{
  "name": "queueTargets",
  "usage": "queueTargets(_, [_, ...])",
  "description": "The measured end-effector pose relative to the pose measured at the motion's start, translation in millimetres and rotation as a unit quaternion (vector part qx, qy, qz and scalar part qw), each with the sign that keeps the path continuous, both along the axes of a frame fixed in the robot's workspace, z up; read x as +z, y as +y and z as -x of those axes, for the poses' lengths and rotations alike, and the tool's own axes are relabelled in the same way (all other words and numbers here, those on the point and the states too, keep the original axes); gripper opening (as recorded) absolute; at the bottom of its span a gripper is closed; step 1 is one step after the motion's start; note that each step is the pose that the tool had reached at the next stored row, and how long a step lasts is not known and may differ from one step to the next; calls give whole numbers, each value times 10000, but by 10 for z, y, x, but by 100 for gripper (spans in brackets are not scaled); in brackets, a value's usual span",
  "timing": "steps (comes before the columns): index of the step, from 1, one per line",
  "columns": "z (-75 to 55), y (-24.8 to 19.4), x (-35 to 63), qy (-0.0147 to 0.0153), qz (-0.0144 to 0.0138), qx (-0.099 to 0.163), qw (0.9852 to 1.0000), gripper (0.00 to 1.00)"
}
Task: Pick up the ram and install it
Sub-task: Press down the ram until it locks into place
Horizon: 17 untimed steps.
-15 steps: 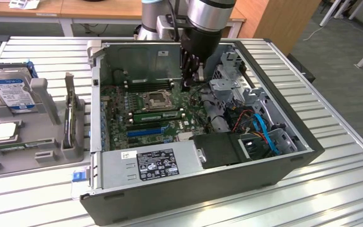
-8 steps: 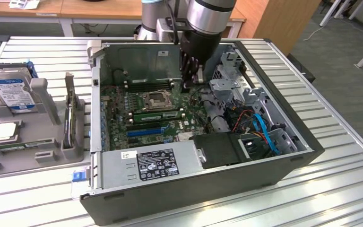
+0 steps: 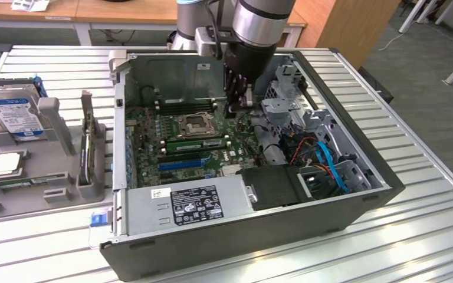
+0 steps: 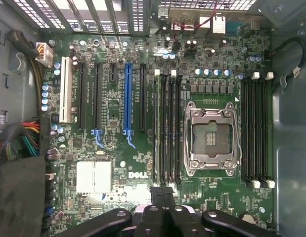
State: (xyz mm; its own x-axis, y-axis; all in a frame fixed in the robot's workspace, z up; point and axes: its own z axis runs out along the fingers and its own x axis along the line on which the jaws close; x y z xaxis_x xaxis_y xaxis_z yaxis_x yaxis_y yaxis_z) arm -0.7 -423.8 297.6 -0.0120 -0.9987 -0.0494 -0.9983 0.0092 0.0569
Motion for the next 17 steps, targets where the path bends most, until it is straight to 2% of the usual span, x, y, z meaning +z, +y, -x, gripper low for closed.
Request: queueTargets(17, [0,0,-132,0,0,0,10000,10])
